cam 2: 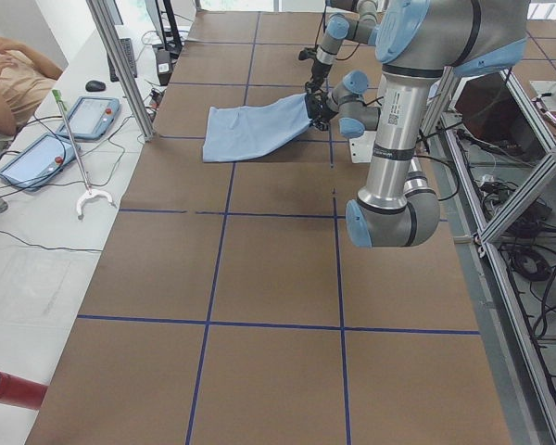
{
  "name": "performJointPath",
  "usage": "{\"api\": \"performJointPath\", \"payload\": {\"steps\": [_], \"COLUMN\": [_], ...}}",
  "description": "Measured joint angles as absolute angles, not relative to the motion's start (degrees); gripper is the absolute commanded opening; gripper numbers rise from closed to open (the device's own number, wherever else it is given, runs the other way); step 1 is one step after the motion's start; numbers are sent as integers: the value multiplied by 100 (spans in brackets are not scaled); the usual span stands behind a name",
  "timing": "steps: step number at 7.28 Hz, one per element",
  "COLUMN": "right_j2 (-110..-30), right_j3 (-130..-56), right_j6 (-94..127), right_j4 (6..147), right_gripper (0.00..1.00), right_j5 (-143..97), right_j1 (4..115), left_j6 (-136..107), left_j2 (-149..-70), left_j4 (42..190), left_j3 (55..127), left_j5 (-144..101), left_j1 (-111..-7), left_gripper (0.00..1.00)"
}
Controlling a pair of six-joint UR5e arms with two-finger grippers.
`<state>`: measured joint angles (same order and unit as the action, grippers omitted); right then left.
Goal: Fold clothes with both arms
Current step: 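Lift the near edge with both grippers and fold it toward the far edge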
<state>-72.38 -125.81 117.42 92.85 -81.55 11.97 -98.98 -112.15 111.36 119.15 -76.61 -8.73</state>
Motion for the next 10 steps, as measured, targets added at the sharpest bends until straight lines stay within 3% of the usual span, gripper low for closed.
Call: {"api": "performJointPath", "payload": {"steps": [2,4,6,10], "right_j2": [-7002,-6605,-6378,-6063], "right_j3": [-13715,-13878,-13445,-11651], "right_j6": [11816,11811,11730,11368], "right_j4": [10591,11232,11291,10216], "right_gripper": [0,0,0,0], "right_j5": [-8188,-8187,-8189,-8215], "right_j1": [985,945,1268,2183], "left_j6": [-9887,-9812,-9300,-8645], "left_j2": [-11246,-11311,-11534,-12005], "left_j4": [10028,9445,9385,9853], "left_j3": [12980,13288,12839,11415], "left_j5": [-8109,-8291,-8341,-8358], "left_j1": [-868,-976,-1480,-2350], "left_gripper": [0,0,0,0]}}
